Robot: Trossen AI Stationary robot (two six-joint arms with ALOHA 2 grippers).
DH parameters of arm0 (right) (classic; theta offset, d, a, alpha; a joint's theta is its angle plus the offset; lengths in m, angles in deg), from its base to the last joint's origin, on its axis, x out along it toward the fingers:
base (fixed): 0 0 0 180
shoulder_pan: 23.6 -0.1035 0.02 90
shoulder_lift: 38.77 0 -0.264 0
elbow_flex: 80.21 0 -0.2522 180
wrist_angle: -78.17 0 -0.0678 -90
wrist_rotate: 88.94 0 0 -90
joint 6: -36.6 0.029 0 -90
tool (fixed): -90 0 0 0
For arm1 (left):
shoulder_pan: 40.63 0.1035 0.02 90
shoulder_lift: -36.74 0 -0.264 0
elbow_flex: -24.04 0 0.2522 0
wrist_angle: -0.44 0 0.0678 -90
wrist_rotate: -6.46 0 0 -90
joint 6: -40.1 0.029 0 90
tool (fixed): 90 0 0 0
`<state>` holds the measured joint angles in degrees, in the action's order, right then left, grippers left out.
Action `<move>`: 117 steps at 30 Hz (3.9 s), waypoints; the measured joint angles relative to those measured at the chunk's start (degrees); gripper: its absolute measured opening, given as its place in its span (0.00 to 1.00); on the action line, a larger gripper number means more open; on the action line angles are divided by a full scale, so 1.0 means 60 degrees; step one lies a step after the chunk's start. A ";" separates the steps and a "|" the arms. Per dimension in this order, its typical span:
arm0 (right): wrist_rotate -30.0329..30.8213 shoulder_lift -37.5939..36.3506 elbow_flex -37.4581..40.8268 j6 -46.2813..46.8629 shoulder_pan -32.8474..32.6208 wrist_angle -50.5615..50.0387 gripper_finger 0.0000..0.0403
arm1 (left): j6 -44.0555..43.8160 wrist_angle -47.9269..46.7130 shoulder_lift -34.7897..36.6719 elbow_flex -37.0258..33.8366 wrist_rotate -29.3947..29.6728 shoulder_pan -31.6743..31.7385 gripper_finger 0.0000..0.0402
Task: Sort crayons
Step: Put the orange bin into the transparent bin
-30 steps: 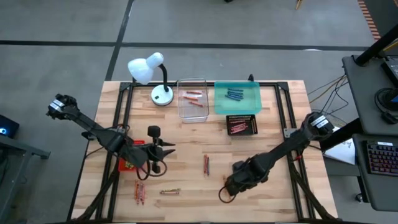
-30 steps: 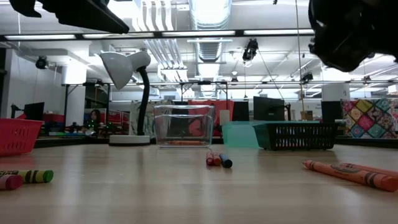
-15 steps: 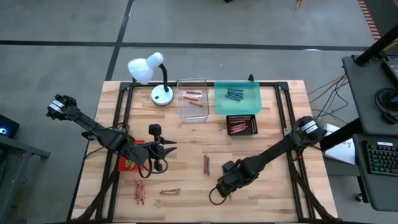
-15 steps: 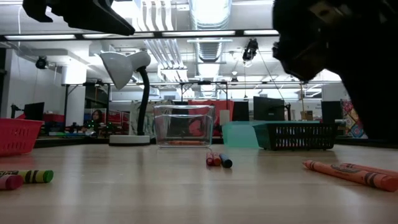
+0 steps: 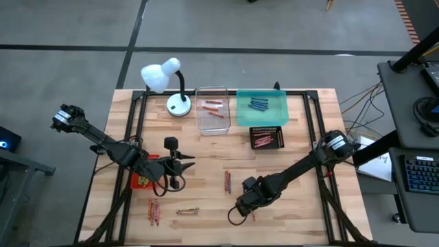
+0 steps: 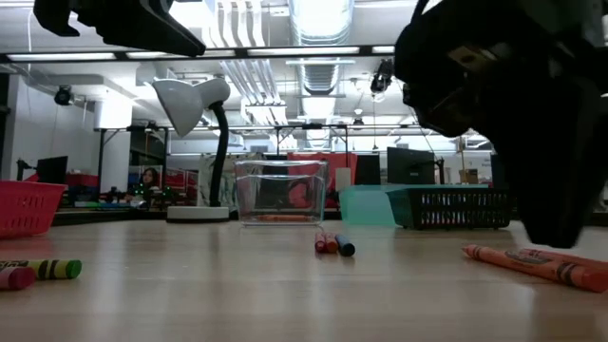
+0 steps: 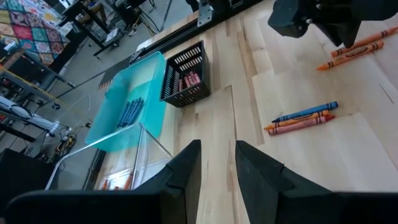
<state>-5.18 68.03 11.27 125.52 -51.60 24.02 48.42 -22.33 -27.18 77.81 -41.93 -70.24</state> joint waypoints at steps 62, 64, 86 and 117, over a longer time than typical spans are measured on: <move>0.1296 -0.0503 0.0323 -0.8587 0.0411 -0.0021 0.17 | -0.0315 0.0370 0.0000 -0.0004 0.0502 0.0124 0.20; 0.1250 -0.0517 0.0142 -0.9858 0.0399 -0.0050 0.17 | -0.0321 0.0540 0.0000 -0.0004 0.0505 0.0124 0.20; 0.1348 -0.0521 -0.0048 -1.3510 -0.0792 -0.0217 0.40 | -0.0732 0.1130 -0.0359 0.0058 0.0502 0.0142 0.20; 0.1215 0.0505 0.0006 -1.4731 -0.0792 -0.0093 0.22 | -0.0761 0.1328 -0.0521 0.0058 0.0502 0.0142 0.20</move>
<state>2.11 71.06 11.30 37.14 -56.35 23.46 43.85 -14.36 -30.31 78.16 -38.92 -69.38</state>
